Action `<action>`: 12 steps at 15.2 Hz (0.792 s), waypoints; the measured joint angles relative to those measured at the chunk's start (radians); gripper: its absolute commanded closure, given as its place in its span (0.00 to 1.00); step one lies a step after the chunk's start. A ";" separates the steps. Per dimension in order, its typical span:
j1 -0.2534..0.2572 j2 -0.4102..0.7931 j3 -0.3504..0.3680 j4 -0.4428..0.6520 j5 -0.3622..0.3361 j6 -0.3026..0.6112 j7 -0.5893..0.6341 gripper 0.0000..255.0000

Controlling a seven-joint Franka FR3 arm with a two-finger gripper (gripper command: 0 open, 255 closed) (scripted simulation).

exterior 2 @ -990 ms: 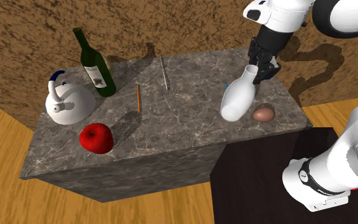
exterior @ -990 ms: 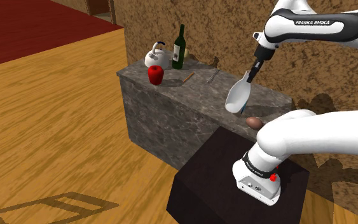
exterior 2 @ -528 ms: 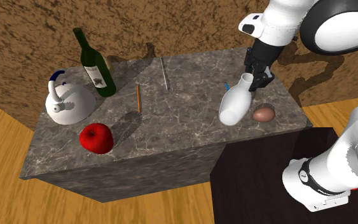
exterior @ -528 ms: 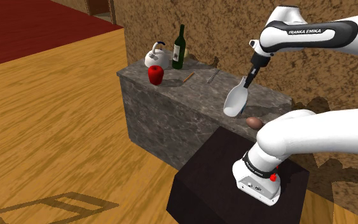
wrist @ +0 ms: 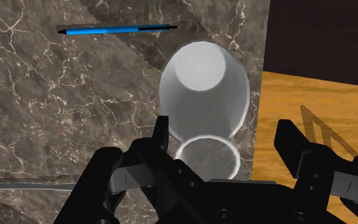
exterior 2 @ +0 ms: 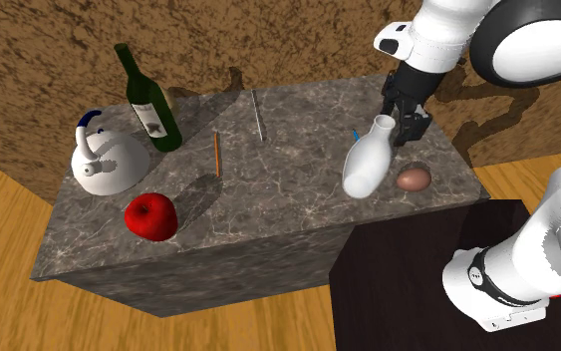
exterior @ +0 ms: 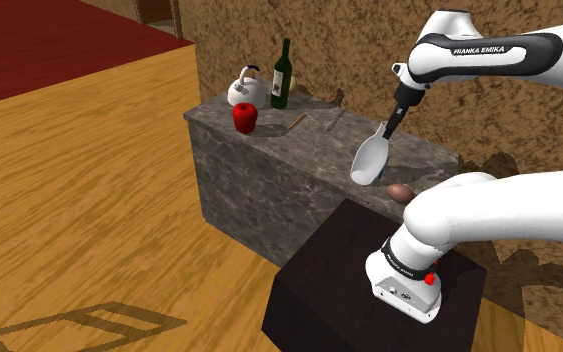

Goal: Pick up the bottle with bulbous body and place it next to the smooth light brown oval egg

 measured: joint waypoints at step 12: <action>0.008 -0.029 0.036 0.105 0.028 -0.134 -0.004 0.00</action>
